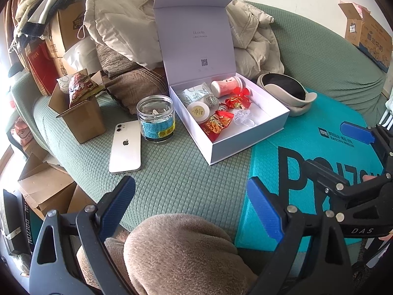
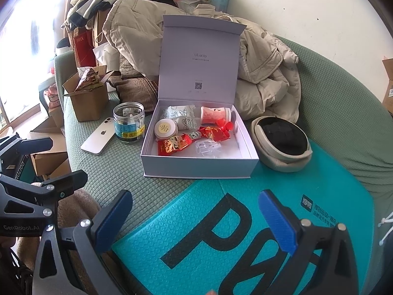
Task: Organize objects
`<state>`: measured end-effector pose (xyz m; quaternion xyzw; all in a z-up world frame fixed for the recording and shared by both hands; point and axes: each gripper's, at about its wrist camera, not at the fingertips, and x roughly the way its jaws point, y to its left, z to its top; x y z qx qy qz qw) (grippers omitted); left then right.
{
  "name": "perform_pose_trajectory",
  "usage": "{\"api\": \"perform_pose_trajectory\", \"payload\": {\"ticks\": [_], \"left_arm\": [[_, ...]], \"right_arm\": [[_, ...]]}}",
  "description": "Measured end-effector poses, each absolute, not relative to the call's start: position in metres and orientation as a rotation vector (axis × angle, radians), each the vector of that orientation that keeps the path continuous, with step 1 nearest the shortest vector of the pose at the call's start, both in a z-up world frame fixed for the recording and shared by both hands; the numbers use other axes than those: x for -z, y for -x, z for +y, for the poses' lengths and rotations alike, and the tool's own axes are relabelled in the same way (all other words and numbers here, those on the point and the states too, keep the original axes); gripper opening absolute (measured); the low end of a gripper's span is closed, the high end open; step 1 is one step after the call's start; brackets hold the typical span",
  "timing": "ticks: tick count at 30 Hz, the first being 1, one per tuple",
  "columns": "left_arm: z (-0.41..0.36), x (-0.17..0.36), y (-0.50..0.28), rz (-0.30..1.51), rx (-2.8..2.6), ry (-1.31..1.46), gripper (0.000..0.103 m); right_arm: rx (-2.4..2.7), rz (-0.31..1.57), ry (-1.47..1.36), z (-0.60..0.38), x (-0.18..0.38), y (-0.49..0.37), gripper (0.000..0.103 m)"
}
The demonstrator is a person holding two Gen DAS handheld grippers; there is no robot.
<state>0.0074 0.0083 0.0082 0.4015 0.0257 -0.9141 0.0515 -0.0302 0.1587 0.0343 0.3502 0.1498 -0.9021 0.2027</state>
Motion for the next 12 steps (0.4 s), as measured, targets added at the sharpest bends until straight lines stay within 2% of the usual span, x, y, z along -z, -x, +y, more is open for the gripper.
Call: {"api": "perform_pose_trajectory", "payload": {"ticks": [12], "left_arm": [[0.0102,-0.0066,-0.0114,0.087,2.787,-1.229,0.092]], "right_arm": [[2.525,0.412,-0.974,0.1643,-0.0349,0.0272,0.103]]}}
